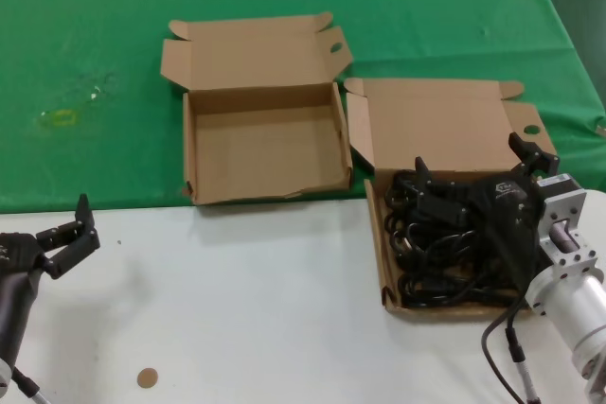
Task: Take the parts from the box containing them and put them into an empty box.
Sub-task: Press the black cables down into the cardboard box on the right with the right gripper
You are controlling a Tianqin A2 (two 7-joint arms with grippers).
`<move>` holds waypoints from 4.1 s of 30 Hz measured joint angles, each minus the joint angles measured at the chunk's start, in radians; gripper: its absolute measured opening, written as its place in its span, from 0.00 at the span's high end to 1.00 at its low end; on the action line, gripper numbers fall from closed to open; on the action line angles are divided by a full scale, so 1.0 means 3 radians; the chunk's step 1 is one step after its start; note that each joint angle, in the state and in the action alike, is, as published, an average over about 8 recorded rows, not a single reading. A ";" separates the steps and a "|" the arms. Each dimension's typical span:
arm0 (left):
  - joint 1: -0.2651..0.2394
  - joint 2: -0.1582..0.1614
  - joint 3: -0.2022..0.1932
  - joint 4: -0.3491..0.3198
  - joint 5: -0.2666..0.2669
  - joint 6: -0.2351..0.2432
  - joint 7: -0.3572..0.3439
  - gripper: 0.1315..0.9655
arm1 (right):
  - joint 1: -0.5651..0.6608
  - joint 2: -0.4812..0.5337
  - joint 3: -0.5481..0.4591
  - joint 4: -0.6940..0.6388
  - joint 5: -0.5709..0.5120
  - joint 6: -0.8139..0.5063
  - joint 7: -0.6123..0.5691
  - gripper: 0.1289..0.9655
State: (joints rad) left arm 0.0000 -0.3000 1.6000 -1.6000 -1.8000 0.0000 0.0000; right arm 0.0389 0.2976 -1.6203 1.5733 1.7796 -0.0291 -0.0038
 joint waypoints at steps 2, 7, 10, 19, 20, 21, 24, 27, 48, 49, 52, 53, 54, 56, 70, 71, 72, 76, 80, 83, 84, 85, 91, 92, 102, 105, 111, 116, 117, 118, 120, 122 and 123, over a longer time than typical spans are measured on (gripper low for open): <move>0.0000 0.0000 0.0000 0.0000 0.0000 0.0000 0.0000 0.00 | 0.0000 0.0000 0.0000 0.0000 0.0000 0.0000 0.0000 0.00; 0.0000 0.0000 0.0000 0.0000 0.0000 0.0000 0.0000 0.00 | 0.0000 0.0000 0.0000 0.0000 0.0000 0.0000 0.0000 0.00; 0.0000 0.0000 0.0000 0.0000 0.0000 0.0000 0.0000 0.00 | 0.0000 0.0000 0.0000 0.0000 0.0000 0.0000 0.0000 0.00; 0.0000 0.0000 0.0000 0.0000 0.0000 0.0000 0.0000 0.00 | 0.0000 0.0000 0.0000 0.0000 0.0000 0.0000 0.0000 0.00; 0.0000 0.0000 0.0000 0.0000 0.0000 0.0000 0.0000 0.00 | 0.0000 0.0000 0.0000 0.0000 0.0000 0.0000 0.0000 0.00; 0.0000 0.0000 0.0000 0.0000 0.0000 0.0000 0.0000 0.00 | 0.0000 0.0000 0.0000 0.0000 0.0000 0.0000 0.0000 0.00; 0.0000 0.0000 0.0000 0.0000 0.0000 0.0000 0.0000 0.00 | 0.0000 0.0000 0.0000 0.0000 0.0000 0.0000 0.0000 0.00; 0.0000 0.0000 0.0000 0.0000 0.0000 0.0000 0.0000 0.00 | 0.0000 0.0000 0.0000 0.0000 0.0000 0.0000 0.0000 0.00; 0.0000 0.0000 0.0000 0.0000 0.0000 0.0000 0.0000 0.04 | 0.0000 0.0000 0.0000 0.0000 0.0000 0.0000 0.0000 0.00; 0.0000 0.0000 0.0000 0.0000 0.0000 0.0000 0.0000 0.05 | 0.0000 0.0000 0.0000 0.0000 0.0000 0.0000 0.0000 0.00; 0.0000 0.0000 0.0000 0.0000 0.0000 0.0000 0.0000 0.08 | 0.0000 0.0000 0.0000 0.0000 0.0000 0.0000 0.0000 0.00; 0.0000 0.0000 0.0000 0.0000 0.0000 0.0000 0.0000 0.10 | 0.0000 0.0001 -0.0001 0.0000 0.0001 0.0001 0.0001 0.00; 0.0000 0.0000 0.0000 0.0000 0.0000 0.0000 0.0000 0.11 | 0.0000 0.0003 -0.0003 0.0001 0.0001 0.0002 0.0002 0.00; 0.0000 0.0000 0.0000 0.0000 0.0000 0.0000 0.0000 0.13 | 0.0000 0.0011 -0.0016 0.0004 0.0006 0.0013 0.0006 0.00; 0.0000 0.0000 0.0000 0.0000 0.0000 0.0000 0.0000 0.49 | 0.0067 0.0658 -0.0558 0.0222 0.0473 0.0430 -0.0103 0.00; 0.0000 0.0000 0.0000 0.0000 0.0000 0.0000 0.0000 0.52 | 0.0088 0.0778 -0.0642 0.0247 0.0564 0.0466 -0.0113 0.00; 0.0000 0.0000 0.0000 0.0000 0.0000 0.0000 0.0000 0.55 | 0.0113 0.0909 -0.0730 0.0273 0.0656 0.0493 -0.0119 0.00; 0.0000 0.0000 0.0000 0.0000 0.0000 0.0000 0.0000 0.55 | 0.0232 0.1439 -0.1049 0.0380 0.0946 0.0504 -0.0096 0.00; 0.0000 0.0000 0.0000 0.0000 0.0000 0.0000 0.0000 0.67 | 0.0411 0.1950 -0.1302 0.0459 0.1058 0.0337 0.0017 0.00; 0.0000 0.0000 0.0000 0.0000 0.0000 0.0000 0.0000 0.75 | 0.0587 0.2289 -0.1453 0.0469 0.1010 0.0107 0.0160 0.00; 0.0000 0.0000 0.0000 0.0000 0.0000 0.0000 0.0000 0.78 | 0.0652 0.2388 -0.1495 0.0463 0.0969 0.0011 0.0218 0.00; 0.0000 0.0000 0.0000 0.0000 0.0000 0.0000 0.0000 0.78 | 0.0717 0.2481 -0.1532 0.0453 0.0918 -0.0094 0.0280 0.00; 0.0000 0.0000 0.0000 0.0000 0.0000 0.0000 0.0000 0.89 | 0.1030 0.2822 -0.1609 0.0373 0.0541 -0.0843 0.0557 0.00; 0.0000 0.0000 0.0000 0.0000 0.0000 0.0000 0.0000 0.91 | 0.1074 0.2851 -0.1606 0.0357 0.0482 -0.0982 0.0570 0.00; 0.0000 0.0000 0.0000 0.0000 0.0000 0.0000 0.0000 0.96 | 0.1527 0.2827 -0.1575 0.0037 0.0039 -0.2421 0.0259 0.00; 0.0000 0.0000 0.0000 0.0000 0.0000 0.0000 0.0000 0.98 | 0.1667 0.2742 -0.1587 -0.0103 -0.0067 -0.2789 0.0103 0.00; 0.0000 0.0000 0.0000 0.0000 0.0000 0.0000 0.0000 0.98 | 0.1950 0.2494 -0.1641 -0.0457 -0.0368 -0.3291 -0.0204 0.00; 0.0000 0.0000 0.0000 0.0000 0.0000 0.0000 -0.0001 0.99 | 0.2168 0.2262 -0.1672 -0.0765 -0.0637 -0.3473 -0.0401 0.02; 0.0000 0.0000 0.0000 0.0000 0.0000 0.0000 -0.0001 0.99 | 0.2208 0.2219 -0.1676 -0.0820 -0.0685 -0.3493 -0.0430 0.02; 0.0000 0.0000 0.0000 0.0000 0.0000 0.0000 -0.0001 0.99 | 0.2248 0.2175 -0.1680 -0.0876 -0.0733 -0.3511 -0.0456 0.03; 0.0000 0.0000 0.0000 0.0000 0.0000 0.0000 -0.0001 0.99 | 0.2318 0.2097 -0.1684 -0.0972 -0.0814 -0.3537 -0.0497 0.04; 0.0000 0.0000 0.0000 0.0000 0.0000 0.0000 -0.0001 0.99 | 0.2382 0.2025 -0.1686 -0.1060 -0.0888 -0.3556 -0.0533 0.05; 0.0000 0.0000 0.0000 0.0000 0.0000 0.0000 -0.0001 0.99 | 0.2412 0.1990 -0.1686 -0.1102 -0.0922 -0.3564 -0.0549 0.07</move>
State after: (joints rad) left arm 0.0000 -0.3000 1.6000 -1.6000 -1.7998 0.0000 -0.0004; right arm 0.7624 0.8947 -2.1261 1.2429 1.5029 -1.0983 -0.1684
